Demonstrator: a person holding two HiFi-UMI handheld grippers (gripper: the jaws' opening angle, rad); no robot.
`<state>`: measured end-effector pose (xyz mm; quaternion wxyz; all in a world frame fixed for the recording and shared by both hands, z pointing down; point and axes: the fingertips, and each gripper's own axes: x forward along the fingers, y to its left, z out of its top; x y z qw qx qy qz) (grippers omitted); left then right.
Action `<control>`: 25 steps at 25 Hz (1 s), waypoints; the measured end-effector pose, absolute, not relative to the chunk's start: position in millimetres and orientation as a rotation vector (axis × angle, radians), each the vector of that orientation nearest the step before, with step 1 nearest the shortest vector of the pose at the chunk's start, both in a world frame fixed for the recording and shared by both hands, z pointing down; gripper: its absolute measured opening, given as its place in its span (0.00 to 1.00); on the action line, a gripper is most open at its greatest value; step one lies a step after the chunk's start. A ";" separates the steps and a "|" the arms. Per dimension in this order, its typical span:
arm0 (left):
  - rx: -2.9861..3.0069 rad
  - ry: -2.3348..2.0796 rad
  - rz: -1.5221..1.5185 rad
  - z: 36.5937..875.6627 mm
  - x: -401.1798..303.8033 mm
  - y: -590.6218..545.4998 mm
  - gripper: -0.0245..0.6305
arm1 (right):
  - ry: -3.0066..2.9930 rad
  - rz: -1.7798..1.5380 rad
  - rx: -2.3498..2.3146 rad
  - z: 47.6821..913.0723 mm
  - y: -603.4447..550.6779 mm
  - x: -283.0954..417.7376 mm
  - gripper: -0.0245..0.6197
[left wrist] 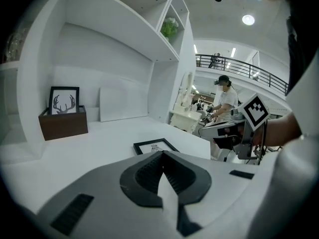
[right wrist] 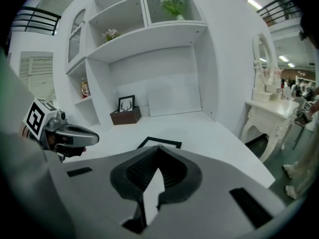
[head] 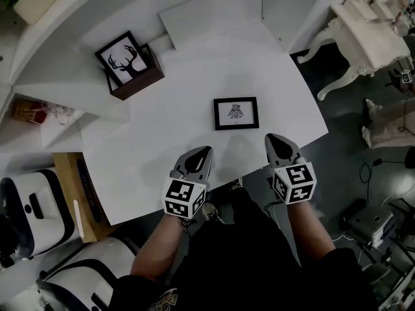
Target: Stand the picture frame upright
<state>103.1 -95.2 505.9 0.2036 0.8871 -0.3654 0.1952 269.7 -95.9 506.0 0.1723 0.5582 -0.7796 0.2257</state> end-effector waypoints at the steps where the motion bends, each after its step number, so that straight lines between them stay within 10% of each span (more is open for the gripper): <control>1: 2.466 -1.027 0.543 508.9 103.4 -98.5 0.05 | -2.214 0.644 1.575 509.4 -100.2 270.0 0.04; 25: 2.328 -1.114 0.561 544.3 114.2 -124.8 0.05 | -2.127 0.763 1.441 590.4 -162.6 276.6 0.11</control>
